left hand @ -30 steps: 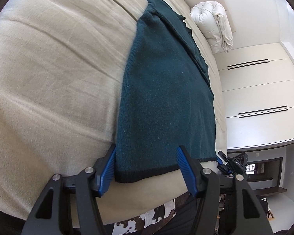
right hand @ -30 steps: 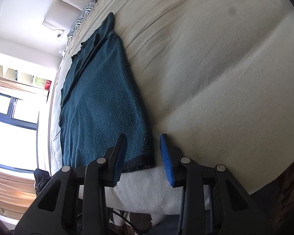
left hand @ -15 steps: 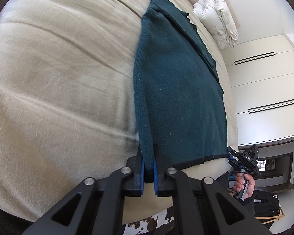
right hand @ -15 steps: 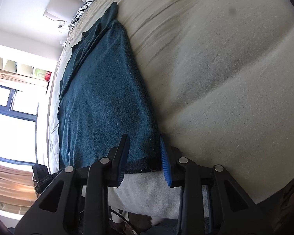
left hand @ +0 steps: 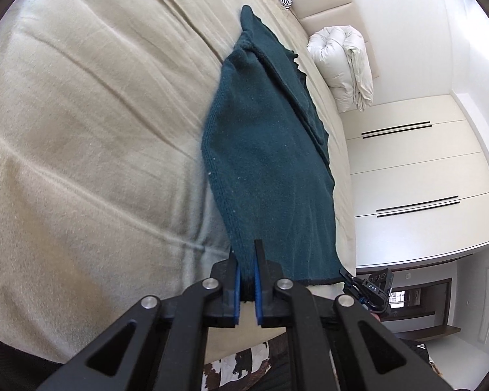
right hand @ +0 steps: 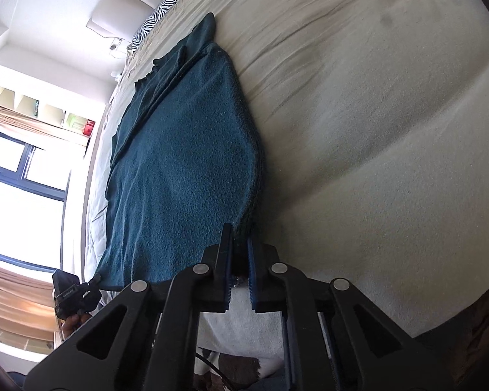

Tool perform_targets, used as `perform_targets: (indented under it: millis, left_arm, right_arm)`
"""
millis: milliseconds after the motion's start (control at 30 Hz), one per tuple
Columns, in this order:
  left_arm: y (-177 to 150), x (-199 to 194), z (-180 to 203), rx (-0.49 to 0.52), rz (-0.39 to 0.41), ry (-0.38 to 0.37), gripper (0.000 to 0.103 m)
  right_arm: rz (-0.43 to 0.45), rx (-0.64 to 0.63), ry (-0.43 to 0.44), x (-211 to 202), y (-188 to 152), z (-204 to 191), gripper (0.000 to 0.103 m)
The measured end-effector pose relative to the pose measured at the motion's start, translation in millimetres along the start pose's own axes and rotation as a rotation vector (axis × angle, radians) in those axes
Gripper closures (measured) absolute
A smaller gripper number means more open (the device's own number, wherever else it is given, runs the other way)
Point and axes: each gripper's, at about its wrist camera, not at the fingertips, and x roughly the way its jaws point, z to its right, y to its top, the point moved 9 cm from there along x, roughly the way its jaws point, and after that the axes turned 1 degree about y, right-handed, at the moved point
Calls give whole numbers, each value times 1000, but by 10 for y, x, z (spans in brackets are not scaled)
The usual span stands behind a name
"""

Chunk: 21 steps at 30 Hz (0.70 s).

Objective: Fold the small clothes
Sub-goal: 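Grasp the hem with the left gripper while the right gripper grasps the hem too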

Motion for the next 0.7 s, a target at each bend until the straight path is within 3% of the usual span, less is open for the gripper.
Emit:
perform_targets:
  millis: [267, 700]
  left_arm:
    - [221, -149, 276, -9, 71, -104, 96]
    - [606, -186, 406, -69, 128, -210, 96]
  right_arm:
    - [63, 15, 115, -72, 248, -380, 96]
    - [156, 37, 172, -86, 799, -659, 96]
